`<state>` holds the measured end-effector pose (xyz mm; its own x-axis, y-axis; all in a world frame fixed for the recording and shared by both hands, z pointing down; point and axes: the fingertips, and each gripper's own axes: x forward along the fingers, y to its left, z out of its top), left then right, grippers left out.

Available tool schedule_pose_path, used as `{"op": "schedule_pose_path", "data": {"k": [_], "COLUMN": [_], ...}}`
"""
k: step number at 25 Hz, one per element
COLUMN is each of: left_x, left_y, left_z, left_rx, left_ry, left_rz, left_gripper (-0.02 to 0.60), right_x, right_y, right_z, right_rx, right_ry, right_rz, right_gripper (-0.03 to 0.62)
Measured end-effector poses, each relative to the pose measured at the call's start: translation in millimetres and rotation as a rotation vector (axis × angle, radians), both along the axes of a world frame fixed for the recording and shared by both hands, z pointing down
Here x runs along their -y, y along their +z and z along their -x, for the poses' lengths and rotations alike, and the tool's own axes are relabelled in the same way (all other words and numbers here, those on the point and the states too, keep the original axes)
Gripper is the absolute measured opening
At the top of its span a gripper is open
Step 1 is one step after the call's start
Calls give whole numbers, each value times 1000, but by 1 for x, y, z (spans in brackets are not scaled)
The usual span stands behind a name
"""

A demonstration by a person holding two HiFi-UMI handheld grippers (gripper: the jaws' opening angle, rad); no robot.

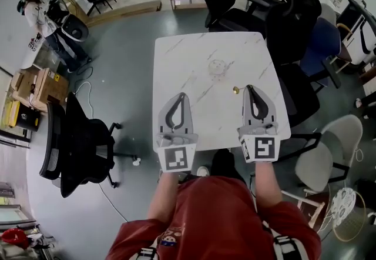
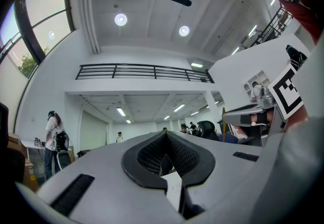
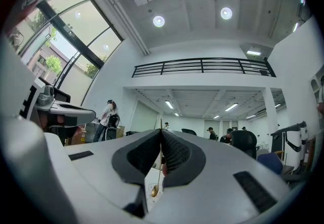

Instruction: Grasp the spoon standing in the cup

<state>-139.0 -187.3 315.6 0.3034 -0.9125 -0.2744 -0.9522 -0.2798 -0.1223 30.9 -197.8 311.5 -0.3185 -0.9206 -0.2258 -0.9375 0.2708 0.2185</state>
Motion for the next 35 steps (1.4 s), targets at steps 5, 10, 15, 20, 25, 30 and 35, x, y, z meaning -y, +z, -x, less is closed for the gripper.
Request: {"op": "schedule_pose_path", "data": {"k": [5, 10, 15, 20, 25, 30, 35], "left_x": [2, 8, 9, 11, 13, 13, 14], "left_y": [-2, -4, -9, -8, -8, -8, -8], "left_z": [2, 5, 4, 3, 0, -1, -3], "left_rx": [-11, -12, -7, -14, -6, -13, -5], "left_ry": [5, 10, 17, 23, 31, 38, 41], "left_rz": [-3, 1, -16, -21, -18, -14, -18], "left_gripper": [9, 9, 9, 9, 9, 9, 9], "right_x": [1, 6, 5, 6, 6, 5, 6], "right_y": [-5, -5, -10, -9, -10, -9, -13], "right_z": [3, 6, 7, 7, 5, 3, 4], "right_rx": [9, 0, 14, 16, 4, 6, 21], "right_ry": [-6, -20, -21, -18, -10, -2, -8], "right_rz": [-21, -5, -21, -20, -23, -20, -33], "right_gripper": [17, 17, 17, 17, 17, 17, 17]}}
